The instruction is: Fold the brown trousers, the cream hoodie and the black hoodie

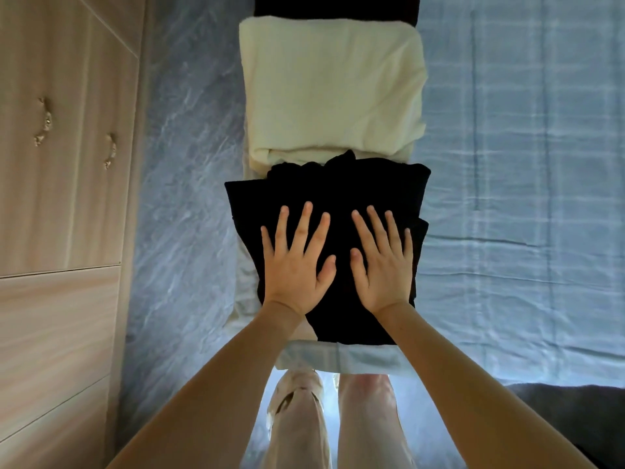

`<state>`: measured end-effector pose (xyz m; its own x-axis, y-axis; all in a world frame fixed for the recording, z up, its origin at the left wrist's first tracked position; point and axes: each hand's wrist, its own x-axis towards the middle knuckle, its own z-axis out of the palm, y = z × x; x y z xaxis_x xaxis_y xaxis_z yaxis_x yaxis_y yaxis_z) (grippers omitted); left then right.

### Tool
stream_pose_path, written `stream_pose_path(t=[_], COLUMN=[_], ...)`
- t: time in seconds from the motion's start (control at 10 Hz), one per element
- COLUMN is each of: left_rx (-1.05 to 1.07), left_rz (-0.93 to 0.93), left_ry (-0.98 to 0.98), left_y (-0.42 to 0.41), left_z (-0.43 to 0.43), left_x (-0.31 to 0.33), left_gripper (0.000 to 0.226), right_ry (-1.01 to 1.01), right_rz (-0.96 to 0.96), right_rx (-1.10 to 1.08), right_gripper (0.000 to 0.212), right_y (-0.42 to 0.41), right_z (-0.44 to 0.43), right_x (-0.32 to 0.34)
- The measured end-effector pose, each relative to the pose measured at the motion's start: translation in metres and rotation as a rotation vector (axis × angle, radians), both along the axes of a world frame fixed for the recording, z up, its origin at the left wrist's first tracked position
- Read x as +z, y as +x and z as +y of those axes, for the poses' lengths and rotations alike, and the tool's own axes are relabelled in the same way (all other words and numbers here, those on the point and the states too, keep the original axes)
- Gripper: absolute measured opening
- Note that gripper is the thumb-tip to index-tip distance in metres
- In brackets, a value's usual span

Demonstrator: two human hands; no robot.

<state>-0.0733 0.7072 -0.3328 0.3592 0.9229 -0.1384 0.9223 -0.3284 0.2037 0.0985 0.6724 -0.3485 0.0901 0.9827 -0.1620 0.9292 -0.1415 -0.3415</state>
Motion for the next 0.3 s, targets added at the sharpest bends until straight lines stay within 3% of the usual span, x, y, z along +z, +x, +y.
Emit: stream_pose_path(t=[0.2,0.3], left_rx=[0.023,0.066], left_rz=[0.029,-0.061], left_ry=[-0.243,-0.300], left_y=[-0.001,-0.003], left_z=[0.010,0.017], left_x=[0.054,0.092], left_gripper=[0.061,0.054], right_ry=[-0.173,-0.118], right_rz=[0.208,0.256], right_rx=[0.016,0.022], right_gripper=[0.054,0.050], right_y=[0.007,0.014], right_z=[0.014,0.019], right_x=[0.064,0.113])
